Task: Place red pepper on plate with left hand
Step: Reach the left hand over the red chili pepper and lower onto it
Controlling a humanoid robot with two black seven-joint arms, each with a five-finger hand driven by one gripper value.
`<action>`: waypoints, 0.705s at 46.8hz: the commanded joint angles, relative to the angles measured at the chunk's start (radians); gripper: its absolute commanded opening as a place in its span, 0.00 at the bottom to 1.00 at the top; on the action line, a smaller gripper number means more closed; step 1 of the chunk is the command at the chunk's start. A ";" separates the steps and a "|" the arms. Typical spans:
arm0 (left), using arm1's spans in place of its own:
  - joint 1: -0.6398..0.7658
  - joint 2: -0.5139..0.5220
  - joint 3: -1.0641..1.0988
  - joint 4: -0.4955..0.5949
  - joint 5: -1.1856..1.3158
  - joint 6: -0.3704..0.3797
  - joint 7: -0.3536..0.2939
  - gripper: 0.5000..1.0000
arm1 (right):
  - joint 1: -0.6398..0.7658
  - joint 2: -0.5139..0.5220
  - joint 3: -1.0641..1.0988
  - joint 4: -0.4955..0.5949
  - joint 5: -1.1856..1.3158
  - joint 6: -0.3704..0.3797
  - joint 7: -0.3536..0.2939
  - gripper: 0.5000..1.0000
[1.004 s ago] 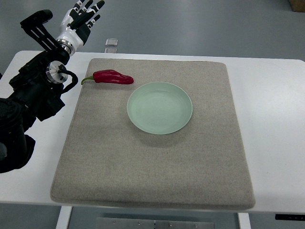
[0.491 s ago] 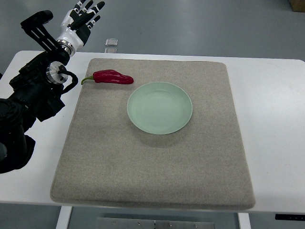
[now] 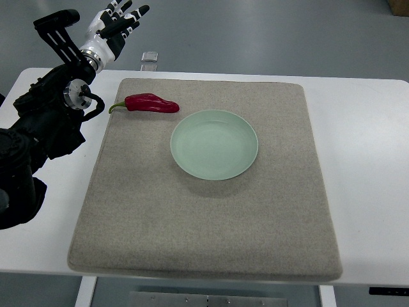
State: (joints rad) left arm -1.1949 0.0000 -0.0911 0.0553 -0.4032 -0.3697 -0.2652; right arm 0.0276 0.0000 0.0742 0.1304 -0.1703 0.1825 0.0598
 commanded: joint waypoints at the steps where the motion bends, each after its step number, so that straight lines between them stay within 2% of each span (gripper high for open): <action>1: -0.005 0.000 -0.001 -0.015 0.085 0.000 0.001 0.98 | 0.000 0.000 -0.001 0.000 0.000 0.000 0.000 0.86; 7: -0.014 0.000 0.001 -0.063 0.225 0.002 0.001 0.98 | 0.000 0.000 -0.001 0.000 0.000 0.000 0.000 0.86; 23: -0.022 0.002 0.002 -0.080 0.550 -0.002 0.000 0.98 | 0.000 0.000 -0.001 0.000 0.000 0.000 0.000 0.86; 33: -0.055 0.064 0.004 -0.172 0.774 -0.002 0.000 0.98 | 0.000 0.000 -0.001 0.000 0.000 0.000 0.000 0.86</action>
State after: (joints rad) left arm -1.2406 0.0472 -0.0889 -0.0854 0.3079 -0.3713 -0.2656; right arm 0.0276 0.0000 0.0738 0.1304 -0.1703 0.1825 0.0598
